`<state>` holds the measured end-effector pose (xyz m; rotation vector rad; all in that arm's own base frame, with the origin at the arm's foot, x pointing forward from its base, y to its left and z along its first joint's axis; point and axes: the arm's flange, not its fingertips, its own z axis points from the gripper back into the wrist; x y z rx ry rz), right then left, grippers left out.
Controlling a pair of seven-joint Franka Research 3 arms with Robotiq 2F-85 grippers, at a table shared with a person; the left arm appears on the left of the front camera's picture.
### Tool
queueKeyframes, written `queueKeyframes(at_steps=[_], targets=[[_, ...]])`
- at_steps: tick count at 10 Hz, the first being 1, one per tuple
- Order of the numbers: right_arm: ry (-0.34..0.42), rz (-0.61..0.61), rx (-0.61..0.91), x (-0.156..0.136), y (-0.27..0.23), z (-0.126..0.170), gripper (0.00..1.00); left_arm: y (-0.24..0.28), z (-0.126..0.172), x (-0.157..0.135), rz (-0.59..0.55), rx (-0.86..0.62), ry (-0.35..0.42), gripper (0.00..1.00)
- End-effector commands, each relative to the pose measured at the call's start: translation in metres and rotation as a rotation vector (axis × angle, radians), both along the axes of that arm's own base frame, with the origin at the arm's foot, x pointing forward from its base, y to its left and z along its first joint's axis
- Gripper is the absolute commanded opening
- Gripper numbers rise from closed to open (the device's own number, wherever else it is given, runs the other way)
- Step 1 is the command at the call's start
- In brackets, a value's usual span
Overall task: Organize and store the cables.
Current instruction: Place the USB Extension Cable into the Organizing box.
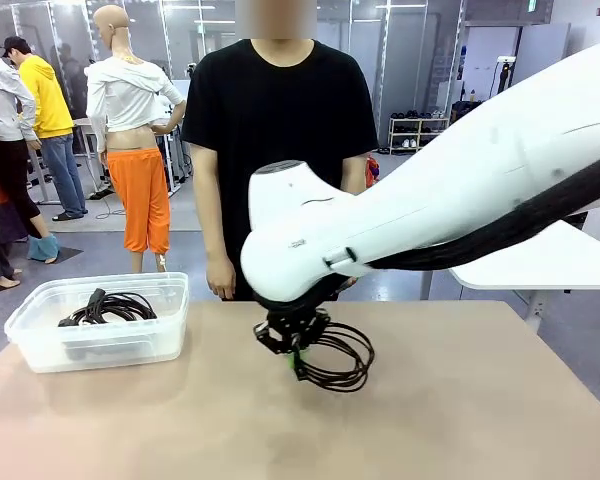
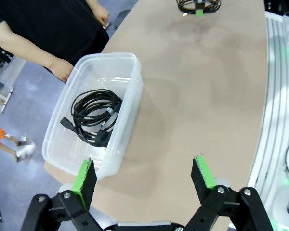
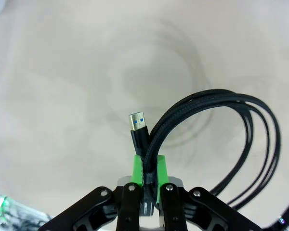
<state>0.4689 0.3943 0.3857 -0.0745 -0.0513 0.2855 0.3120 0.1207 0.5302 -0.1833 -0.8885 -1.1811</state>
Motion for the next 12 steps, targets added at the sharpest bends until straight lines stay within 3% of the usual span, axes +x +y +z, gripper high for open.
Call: queueKeyframes(at_steps=[1,3,7,9,12], targets=[[-0.019,-0.006,-0.03,0.012,0.023,-0.017,0.13,0.0,0.001,0.0,-0.002,-0.012,0.002,1.0],[-0.004,0.001,0.035,0.007,0.031,-0.036,0.13,0.0,0.001,0.0,-0.002,-0.012,0.002,1.0],[0.027,0.0,0.011,-0.007,0.038,-0.071,0.13,0.0,0.001,0.0,-0.002,-0.012,0.002,1.0],[0.044,0.012,0.02,-0.009,0.039,-0.076,0.32,0.0,0.001,0.0,-0.002,-0.012,0.002,1.0],[0.032,-0.001,0.041,-0.012,0.03,-0.067,0.83,0.0,0.001,0.0,-0.002,-0.012,0.002,1.0]])
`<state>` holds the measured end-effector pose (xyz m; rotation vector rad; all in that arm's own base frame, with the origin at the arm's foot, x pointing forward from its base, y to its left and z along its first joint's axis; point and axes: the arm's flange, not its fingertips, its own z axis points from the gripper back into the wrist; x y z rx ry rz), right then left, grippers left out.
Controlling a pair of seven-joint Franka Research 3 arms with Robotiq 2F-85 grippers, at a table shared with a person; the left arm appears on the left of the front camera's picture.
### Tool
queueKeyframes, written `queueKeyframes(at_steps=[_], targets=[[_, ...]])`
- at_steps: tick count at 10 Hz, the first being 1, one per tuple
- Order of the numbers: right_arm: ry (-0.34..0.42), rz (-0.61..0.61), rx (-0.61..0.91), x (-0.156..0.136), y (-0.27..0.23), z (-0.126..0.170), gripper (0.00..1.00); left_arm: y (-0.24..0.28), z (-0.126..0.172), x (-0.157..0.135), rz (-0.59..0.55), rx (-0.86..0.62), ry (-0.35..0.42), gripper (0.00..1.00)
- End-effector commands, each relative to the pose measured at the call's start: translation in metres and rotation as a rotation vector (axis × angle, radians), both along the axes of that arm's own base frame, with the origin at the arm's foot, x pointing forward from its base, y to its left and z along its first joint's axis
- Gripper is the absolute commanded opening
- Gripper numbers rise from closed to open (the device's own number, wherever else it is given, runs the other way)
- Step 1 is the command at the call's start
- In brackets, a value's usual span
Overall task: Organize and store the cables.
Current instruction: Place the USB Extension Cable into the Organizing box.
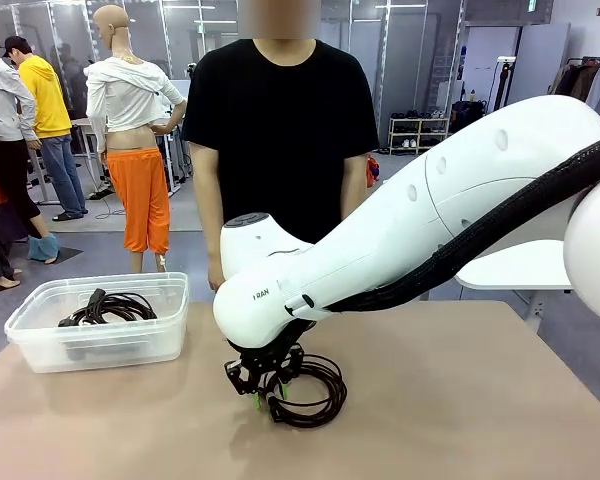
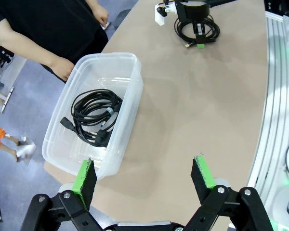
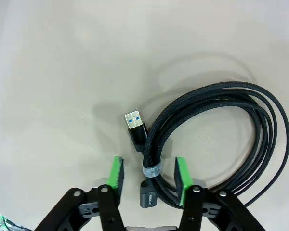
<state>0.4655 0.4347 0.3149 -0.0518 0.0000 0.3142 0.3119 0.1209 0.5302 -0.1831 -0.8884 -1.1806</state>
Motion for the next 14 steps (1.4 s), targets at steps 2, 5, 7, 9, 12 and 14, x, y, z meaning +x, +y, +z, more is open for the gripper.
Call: queueKeyframes(at_steps=[2,5,7,9,12,14], targets=[[-0.028,-0.033,0.091,-0.011,-0.024,0.02,1.0,0.0,0.001,0.0,-0.003,-0.012,0.002,1.0],[-0.089,0.003,0.212,-0.024,-0.062,0.072,1.0,-0.014,0.008,0.002,0.028,-0.026,0.035,1.0],[-0.162,0.089,0.274,-0.047,-0.128,0.121,1.0,-0.056,0.022,0.005,0.015,0.017,0.125,1.0],[-0.251,0.18,0.323,-0.074,-0.193,0.148,1.0,-0.092,0.039,0.004,0.005,0.026,0.16,1.0],[-0.361,0.264,0.41,-0.121,-0.3,0.161,1.0,-0.173,0.033,0.007,0.003,0.025,0.24,1.0],[-0.439,0.226,0.476,-0.151,-0.366,0.164,1.0,-0.235,0.027,0.019,-0.024,0.049,0.243,1.0]])
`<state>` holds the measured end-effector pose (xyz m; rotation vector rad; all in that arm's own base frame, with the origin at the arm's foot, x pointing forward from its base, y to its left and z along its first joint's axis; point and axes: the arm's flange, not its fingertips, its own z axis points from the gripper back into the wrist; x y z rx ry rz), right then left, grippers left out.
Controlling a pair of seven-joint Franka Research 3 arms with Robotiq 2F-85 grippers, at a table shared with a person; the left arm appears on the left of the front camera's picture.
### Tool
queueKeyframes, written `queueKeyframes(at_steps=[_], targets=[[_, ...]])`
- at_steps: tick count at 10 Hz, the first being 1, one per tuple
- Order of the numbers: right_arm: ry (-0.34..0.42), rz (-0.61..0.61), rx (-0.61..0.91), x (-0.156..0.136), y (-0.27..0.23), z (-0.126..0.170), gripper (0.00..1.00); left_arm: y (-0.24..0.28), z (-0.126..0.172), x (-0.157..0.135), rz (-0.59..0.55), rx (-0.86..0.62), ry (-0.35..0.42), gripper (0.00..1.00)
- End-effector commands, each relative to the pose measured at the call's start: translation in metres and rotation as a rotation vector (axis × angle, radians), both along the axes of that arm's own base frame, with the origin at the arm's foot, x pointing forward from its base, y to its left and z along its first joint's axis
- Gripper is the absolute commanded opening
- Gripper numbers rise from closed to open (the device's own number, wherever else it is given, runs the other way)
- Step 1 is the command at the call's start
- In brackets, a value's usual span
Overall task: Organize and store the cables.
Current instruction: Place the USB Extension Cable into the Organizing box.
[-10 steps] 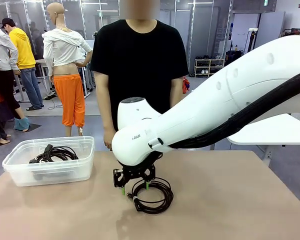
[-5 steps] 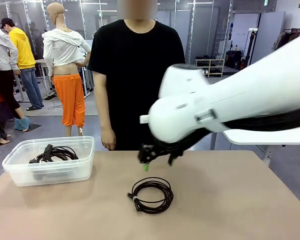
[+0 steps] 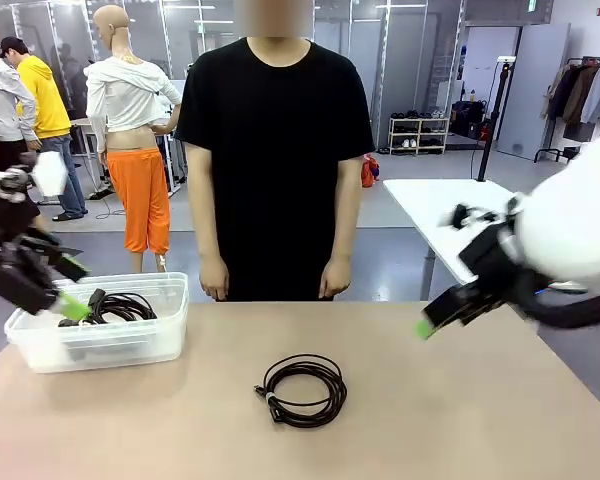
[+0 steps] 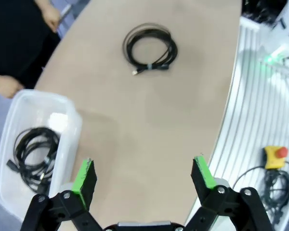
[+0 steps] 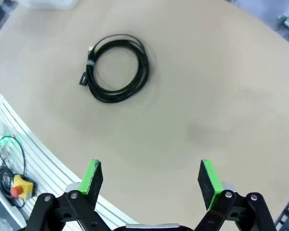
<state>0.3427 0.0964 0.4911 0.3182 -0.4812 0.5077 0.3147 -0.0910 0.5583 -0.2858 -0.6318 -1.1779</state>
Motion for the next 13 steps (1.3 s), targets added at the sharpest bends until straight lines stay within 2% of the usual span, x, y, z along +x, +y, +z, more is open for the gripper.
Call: queueKeyframes(at_steps=[1,2,3,5,7,8,9,10,11,13], targets=[[-0.063,0.041,0.061,-0.048,-0.055,-0.012,1.0,-0.054,-0.007,0.022,-0.002,-0.008,0.0,1.0],[-0.036,0.059,0.126,-0.064,-0.09,-0.016,1.0,-0.085,-0.018,0.022,-0.014,0.036,0.053,1.0],[-0.055,0.061,0.175,-0.077,-0.123,-0.026,1.0,-0.109,-0.028,0.022,-0.033,0.084,0.06,1.0],[-0.118,0.085,0.159,-0.105,-0.169,-0.053,1.0,-0.151,-0.041,0.025,-0.007,0.083,0.08,1.0],[-0.104,0.096,0.261,-0.116,-0.214,-0.1,1.0,-0.182,-0.05,0.015,-0.068,0.101,0.101,1.0],[-0.119,0.092,0.284,-0.119,-0.228,-0.12,1.0,-0.19,-0.052,0.013,-0.077,0.098,0.099,1.0],[-0.177,0.14,0.291,-0.126,-0.235,-0.132,1.0,-0.194,-0.054,0.011,-0.086,0.096,0.102,1.0],[-0.199,0.151,0.297,-0.129,-0.241,-0.139,1.0,-0.198,-0.056,0.009,-0.088,0.101,0.104,1.0],[-0.259,0.177,0.297,-0.135,-0.244,-0.14,1.0,-0.202,-0.058,0.007,-0.088,0.109,0.108,1.0],[-0.315,0.2,0.28,-0.144,-0.246,-0.141,1.0,-0.204,-0.064,0.008,-0.066,0.118,0.116,1.0]])
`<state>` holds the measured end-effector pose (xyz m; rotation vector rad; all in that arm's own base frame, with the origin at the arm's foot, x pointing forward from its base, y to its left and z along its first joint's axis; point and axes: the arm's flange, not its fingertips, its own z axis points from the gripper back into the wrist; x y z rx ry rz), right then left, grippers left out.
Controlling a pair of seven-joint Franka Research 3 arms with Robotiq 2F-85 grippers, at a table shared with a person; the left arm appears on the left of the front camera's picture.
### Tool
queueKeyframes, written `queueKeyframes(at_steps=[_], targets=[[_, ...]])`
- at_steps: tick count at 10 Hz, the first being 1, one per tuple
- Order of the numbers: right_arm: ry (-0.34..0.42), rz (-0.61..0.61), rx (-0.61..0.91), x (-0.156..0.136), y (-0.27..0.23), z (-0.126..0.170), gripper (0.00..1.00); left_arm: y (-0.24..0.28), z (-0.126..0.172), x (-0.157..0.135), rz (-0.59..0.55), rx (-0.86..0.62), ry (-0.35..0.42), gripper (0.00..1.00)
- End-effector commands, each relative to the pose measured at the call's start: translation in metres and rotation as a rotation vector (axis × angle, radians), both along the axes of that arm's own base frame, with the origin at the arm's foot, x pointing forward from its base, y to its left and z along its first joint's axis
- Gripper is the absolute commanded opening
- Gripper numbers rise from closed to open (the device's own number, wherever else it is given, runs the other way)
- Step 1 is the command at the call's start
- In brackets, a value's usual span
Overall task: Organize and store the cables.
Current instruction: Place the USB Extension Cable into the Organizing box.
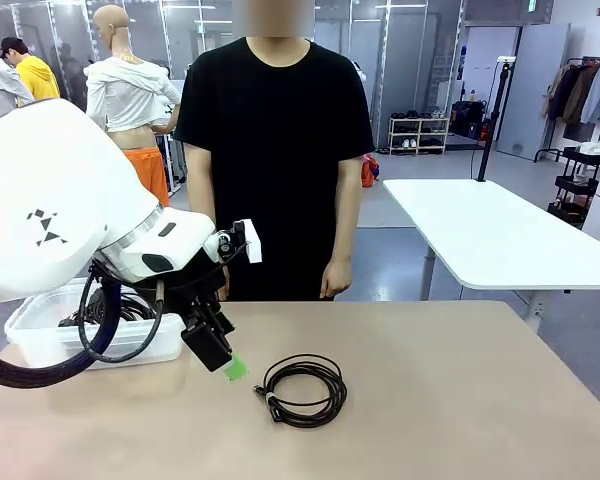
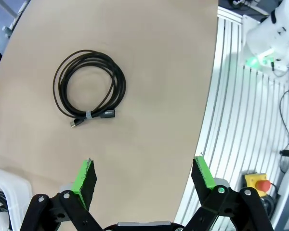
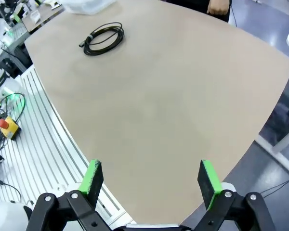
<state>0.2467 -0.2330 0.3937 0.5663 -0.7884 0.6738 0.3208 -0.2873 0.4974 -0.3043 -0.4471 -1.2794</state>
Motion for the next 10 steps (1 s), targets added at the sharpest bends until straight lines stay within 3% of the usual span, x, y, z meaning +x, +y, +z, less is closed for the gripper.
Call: queueKeyframes(at_steps=[1,2,9,10], targets=[[0.037,-0.015,0.003,0.003,0.003,0.003,1.0,-0.001,0.001,0.003,0.031,0.025,-0.039,1.0],[0.037,-0.015,0.003,0.003,0.003,0.003,1.0,0.0,0.0,0.0,0.0,0.0,0.0,1.0],[0.037,-0.015,0.003,0.003,0.003,0.003,1.0,0.001,-0.001,0.001,-0.001,0.006,-0.004,1.0],[0.037,-0.015,0.003,0.003,0.003,0.003,1.0,-0.034,-0.004,0.02,0.045,0.046,0.035,1.0]])
